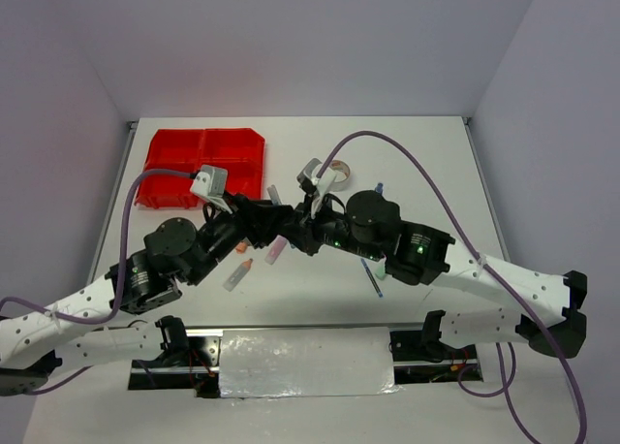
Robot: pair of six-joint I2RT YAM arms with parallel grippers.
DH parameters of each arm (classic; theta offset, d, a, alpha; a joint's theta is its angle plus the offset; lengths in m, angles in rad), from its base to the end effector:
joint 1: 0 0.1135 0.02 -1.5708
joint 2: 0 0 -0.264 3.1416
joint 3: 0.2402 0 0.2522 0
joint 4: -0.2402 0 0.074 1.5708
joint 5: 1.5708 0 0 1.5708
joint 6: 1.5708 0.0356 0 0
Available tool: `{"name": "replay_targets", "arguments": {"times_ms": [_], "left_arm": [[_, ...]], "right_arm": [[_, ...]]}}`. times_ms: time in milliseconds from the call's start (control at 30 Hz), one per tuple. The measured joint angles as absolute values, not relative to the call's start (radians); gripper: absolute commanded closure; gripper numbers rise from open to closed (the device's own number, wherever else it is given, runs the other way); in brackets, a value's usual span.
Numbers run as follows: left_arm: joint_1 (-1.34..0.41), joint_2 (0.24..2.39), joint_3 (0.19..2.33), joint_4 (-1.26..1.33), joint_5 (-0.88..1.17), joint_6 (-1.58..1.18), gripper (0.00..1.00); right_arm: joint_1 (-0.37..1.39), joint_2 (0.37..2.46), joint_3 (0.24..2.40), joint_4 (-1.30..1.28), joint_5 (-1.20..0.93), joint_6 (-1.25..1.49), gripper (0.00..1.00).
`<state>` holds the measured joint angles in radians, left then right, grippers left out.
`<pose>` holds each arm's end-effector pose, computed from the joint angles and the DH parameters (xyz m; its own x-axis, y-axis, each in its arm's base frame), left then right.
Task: Sort the stationery into containers
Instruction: Close the pen cap on the pen, then place the pen in the storage box.
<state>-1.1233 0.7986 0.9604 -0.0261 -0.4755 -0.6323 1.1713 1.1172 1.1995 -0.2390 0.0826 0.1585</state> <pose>0.0894 -0.1485 0.4156 -0.3105 -0.5674 -0.7627 0.5228 0.5681 -0.6355 0.1006 0.2307 0.4137 -0.1999 -0.0689 -0.9774 -0.8657 0.4796 0.1432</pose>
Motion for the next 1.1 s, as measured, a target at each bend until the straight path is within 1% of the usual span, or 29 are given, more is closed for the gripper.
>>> {"name": "replay_targets", "arguments": {"times_ms": [33, 67, 100, 133, 167, 200, 233, 267, 300, 367, 400, 433, 467, 500, 533, 633, 767, 933, 1000, 1033, 1067, 1100], "left_arm": [[-1.124, 0.803, 0.976, -0.052, -0.483, -0.633, 0.48], [-1.124, 0.804, 0.986, -0.071, -0.491, -0.634, 0.60], [-1.126, 0.804, 0.992, -0.079, -0.492, -0.636, 0.70], [-1.129, 0.803, 0.996, -0.080, -0.493, -0.639, 0.76], [-1.133, 0.802, 0.997, -0.079, -0.492, -0.627, 0.87], [-1.135, 0.801, 0.998, -0.084, -0.494, -0.630, 0.95], [-1.135, 0.801, 0.998, -0.089, -0.493, -0.632, 1.00], [-1.135, 0.801, 0.998, -0.094, -0.495, -0.632, 1.00], [-1.135, 0.801, 0.998, -0.099, -0.496, -0.631, 1.00], [-1.136, 0.804, 0.998, -0.110, -0.506, -0.636, 1.00], [-1.135, 0.805, 0.998, -0.123, -0.524, -0.639, 1.00], [-1.134, 0.812, 0.998, -0.145, -0.552, -0.651, 1.00], [-1.129, 0.818, 0.999, -0.162, -0.574, -0.664, 1.00], [-1.117, 0.827, 0.999, -0.183, -0.602, -0.686, 1.00], [-1.102, 0.836, 0.999, -0.203, -0.620, -0.699, 1.00], [-1.019, 0.866, 1.002, -0.266, -0.660, -0.772, 1.00], [-0.788, 0.909, 1.003, -0.290, -0.664, -0.869, 1.00], [-0.488, 1.058, 1.001, -0.196, -0.598, -0.965, 1.00], [-0.408, 1.131, 0.972, -0.101, -0.582, -0.992, 0.96], [-0.377, 1.162, 0.946, -0.044, -0.577, -1.003, 0.91], [-0.355, 1.193, 0.926, 0.000, -0.575, -1.010, 0.90], [-0.338, 1.220, 0.914, 0.050, -0.571, -1.023, 0.87]], "right_arm": [[1.171, 1.118, 1.193, -0.225, 0.083, 0.159, 1.00], [1.171, 1.118, 1.189, -0.216, 0.080, 0.159, 1.00], [1.171, 1.118, 1.188, -0.208, 0.076, 0.159, 1.00], [1.171, 1.119, 1.185, -0.200, 0.072, 0.159, 1.00], [1.171, 1.121, 1.183, -0.193, 0.067, 0.160, 1.00], [1.171, 1.122, 1.181, -0.191, 0.067, 0.162, 1.00], [1.171, 1.122, 1.174, -0.179, 0.067, 0.166, 1.00], [1.171, 1.122, 1.169, -0.171, 0.067, 0.168, 0.97], [1.171, 1.122, 1.164, -0.168, 0.068, 0.171, 0.81], [1.171, 1.122, 1.155, -0.162, 0.075, 0.183, 0.59], [1.171, 1.122, 1.149, -0.149, 0.078, 0.186, 0.34], [1.171, 1.119, 1.143, -0.141, 0.084, 0.191, 0.25], [1.171, 1.112, 1.134, -0.135, 0.090, 0.193, 0.19], [1.171, 1.103, 1.122, -0.121, 0.098, 0.199, 0.05], [1.171, 1.094, 1.111, -0.114, 0.104, 0.206, 0.01], [1.165, 1.056, 1.062, -0.109, 0.137, 0.222, 0.00], [1.138, 0.972, 0.952, -0.121, 0.198, 0.255, 0.00], [1.085, 0.772, 0.825, -0.177, 0.290, 0.300, 0.00], [1.079, 0.688, 0.803, -0.184, 0.311, 0.313, 0.00], [1.079, 0.664, 0.796, -0.184, 0.312, 0.318, 0.00], [1.078, 0.633, 0.789, -0.188, 0.315, 0.323, 0.00], [1.078, 0.608, 0.784, -0.188, 0.318, 0.327, 0.00]]}}
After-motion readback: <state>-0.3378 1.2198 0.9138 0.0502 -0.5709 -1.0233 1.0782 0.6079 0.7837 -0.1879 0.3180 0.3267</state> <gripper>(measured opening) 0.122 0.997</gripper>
